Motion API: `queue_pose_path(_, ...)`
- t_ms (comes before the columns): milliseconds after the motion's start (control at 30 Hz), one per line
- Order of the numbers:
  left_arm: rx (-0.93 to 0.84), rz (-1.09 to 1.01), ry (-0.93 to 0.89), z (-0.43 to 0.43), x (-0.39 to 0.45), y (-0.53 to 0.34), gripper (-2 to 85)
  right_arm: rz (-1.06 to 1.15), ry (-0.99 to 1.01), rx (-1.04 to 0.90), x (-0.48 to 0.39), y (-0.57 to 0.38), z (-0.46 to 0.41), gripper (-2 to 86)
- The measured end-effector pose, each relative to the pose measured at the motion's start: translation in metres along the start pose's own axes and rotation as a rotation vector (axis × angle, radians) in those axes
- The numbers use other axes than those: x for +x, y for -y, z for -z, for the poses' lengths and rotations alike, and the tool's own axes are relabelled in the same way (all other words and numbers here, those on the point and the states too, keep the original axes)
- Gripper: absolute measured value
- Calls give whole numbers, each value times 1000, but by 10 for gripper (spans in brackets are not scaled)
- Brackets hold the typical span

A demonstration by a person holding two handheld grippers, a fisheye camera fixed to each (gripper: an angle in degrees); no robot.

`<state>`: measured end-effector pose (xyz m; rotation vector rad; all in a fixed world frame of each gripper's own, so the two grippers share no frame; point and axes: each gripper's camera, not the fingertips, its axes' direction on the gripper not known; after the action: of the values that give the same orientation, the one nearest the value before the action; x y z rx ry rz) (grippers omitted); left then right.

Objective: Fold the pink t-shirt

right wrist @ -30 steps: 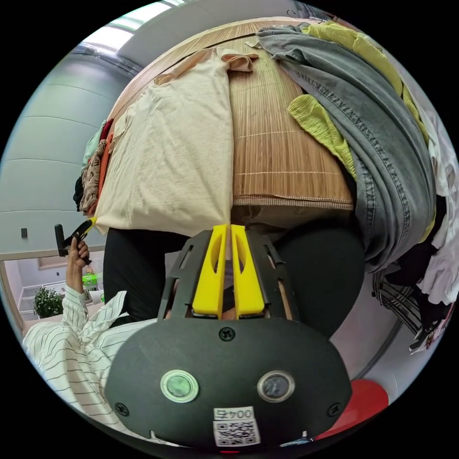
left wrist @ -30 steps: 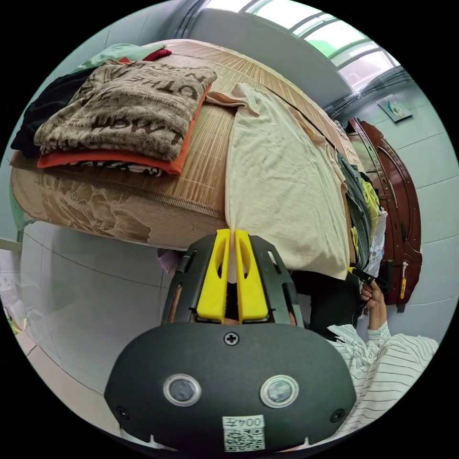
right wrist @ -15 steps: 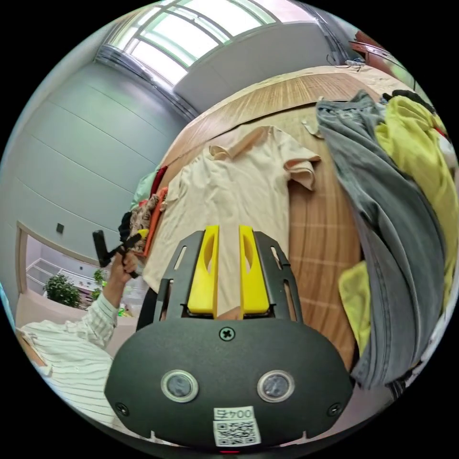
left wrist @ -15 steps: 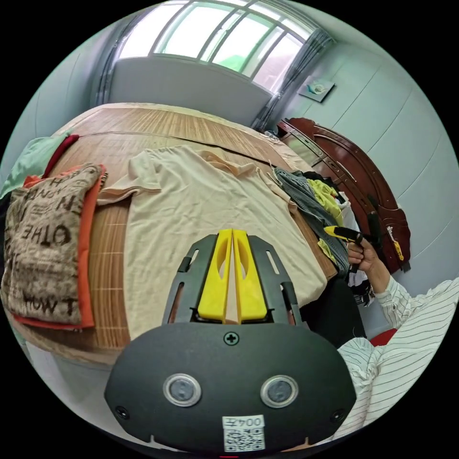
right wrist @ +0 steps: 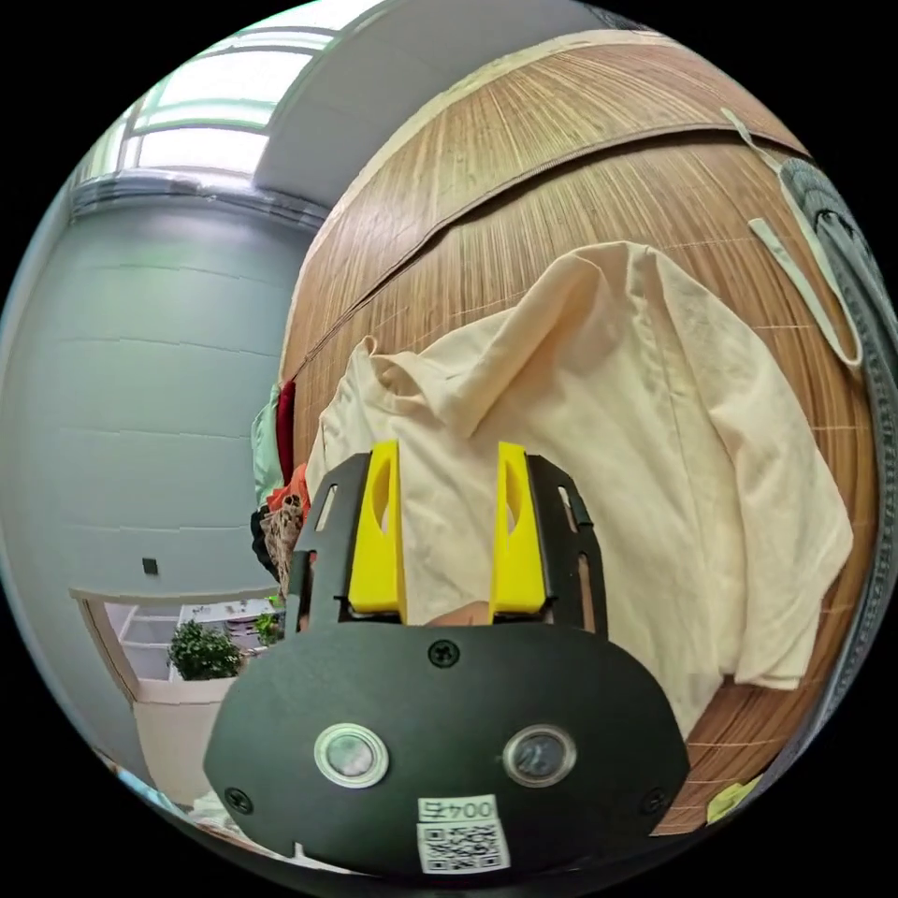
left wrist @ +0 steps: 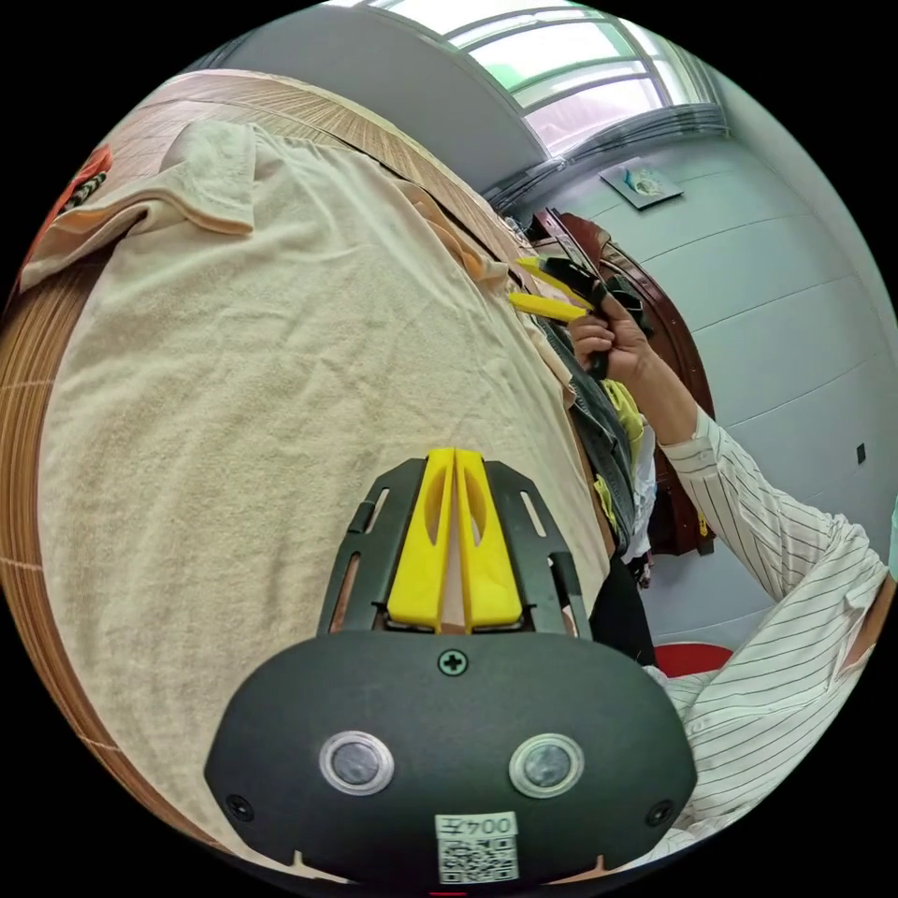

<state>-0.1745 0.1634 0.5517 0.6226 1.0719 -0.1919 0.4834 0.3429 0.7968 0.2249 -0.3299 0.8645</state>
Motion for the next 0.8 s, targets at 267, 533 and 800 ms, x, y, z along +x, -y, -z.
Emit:
queue_pose_path(267, 11, 10, -43, 3, -26, 4, 1, -56, -3, 100, -22, 88, -5, 43)
queue_pose_path(533, 11, 11, -37, 4, -43, 9, 0, 92, -118, -34, -42, 137, -15, 84)
queue_pose_path(800, 8, 14, -33, 4, -58, 15, 0, 126, -133, 89, -25, 80, 54, 99)
